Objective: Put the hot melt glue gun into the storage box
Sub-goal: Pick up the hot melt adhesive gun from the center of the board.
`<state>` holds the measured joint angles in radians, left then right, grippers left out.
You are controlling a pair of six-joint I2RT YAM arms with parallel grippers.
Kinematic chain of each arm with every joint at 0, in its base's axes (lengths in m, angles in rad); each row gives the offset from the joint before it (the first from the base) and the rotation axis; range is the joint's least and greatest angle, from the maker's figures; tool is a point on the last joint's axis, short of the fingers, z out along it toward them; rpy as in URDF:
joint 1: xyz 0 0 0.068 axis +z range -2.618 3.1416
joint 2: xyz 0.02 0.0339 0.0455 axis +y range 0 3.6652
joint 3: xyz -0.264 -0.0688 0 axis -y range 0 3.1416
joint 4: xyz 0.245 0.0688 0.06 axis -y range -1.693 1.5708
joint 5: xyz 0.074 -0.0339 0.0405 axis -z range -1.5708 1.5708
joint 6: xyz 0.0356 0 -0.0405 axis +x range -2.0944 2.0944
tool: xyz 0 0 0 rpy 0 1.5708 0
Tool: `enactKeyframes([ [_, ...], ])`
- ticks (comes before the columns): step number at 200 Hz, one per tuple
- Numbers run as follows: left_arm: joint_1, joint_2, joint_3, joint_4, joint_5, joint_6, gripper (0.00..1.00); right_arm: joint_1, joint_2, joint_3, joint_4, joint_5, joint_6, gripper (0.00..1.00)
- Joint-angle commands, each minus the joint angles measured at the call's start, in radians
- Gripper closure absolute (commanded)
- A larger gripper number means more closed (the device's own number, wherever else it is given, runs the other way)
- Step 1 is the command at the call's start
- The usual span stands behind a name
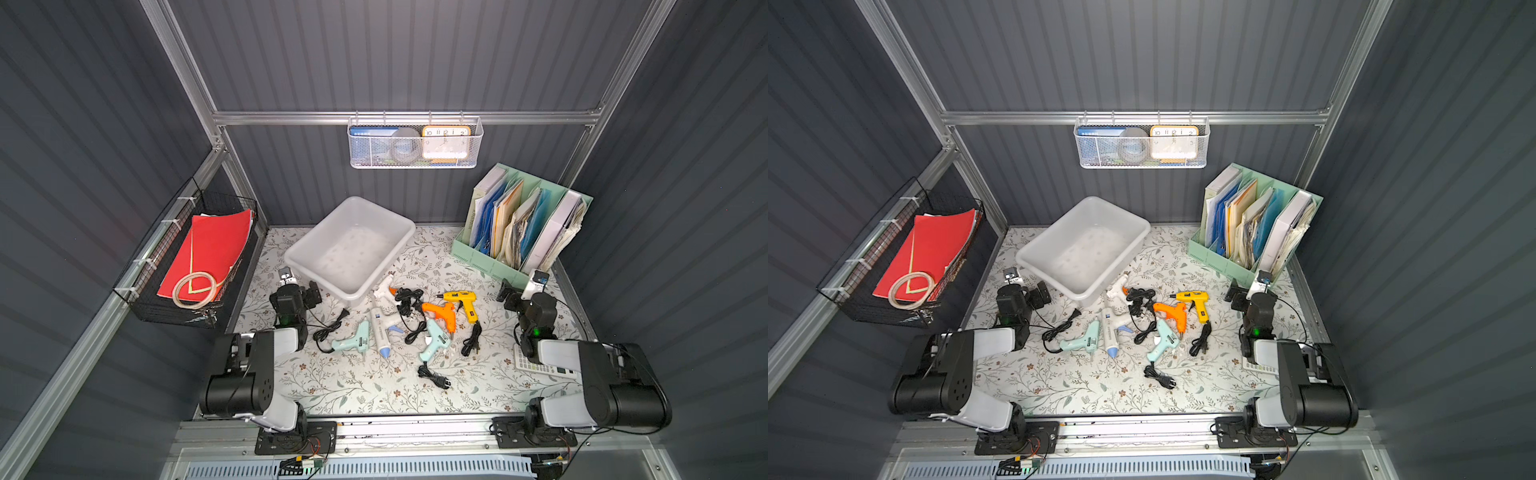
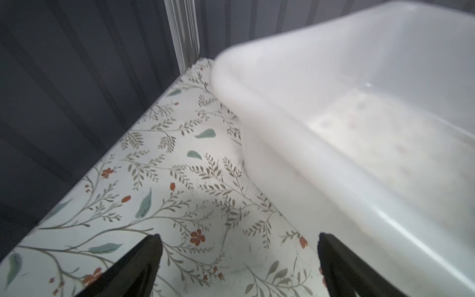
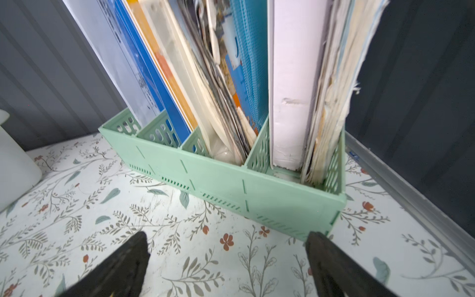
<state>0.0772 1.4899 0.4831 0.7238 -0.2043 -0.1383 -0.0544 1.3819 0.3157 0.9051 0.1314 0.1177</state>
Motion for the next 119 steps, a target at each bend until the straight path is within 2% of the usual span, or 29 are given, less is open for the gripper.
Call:
enactKeyframes([
  [1,-0.001,-0.114,-0.021,-0.096,-0.073,-0.060,0.00,0.005,-0.096,0.051,-0.244,0.064,0.043,0.01],
  [38,-0.001,-0.339,-0.060,-0.281,-0.163,-0.193,0.00,0.025,-0.288,0.195,-0.784,0.147,0.229,0.01],
  [65,-0.001,-0.500,-0.054,-0.443,-0.228,-0.322,0.00,0.061,-0.368,0.295,-1.106,0.079,0.296,0.01],
  [86,0.000,-0.582,-0.026,-0.559,-0.264,-0.410,0.00,0.108,-0.360,0.381,-1.292,0.019,0.280,0.01],
  [119,-0.001,-0.630,0.029,-0.680,-0.273,-0.510,0.00,0.223,-0.258,0.502,-1.467,-0.022,0.221,0.03],
])
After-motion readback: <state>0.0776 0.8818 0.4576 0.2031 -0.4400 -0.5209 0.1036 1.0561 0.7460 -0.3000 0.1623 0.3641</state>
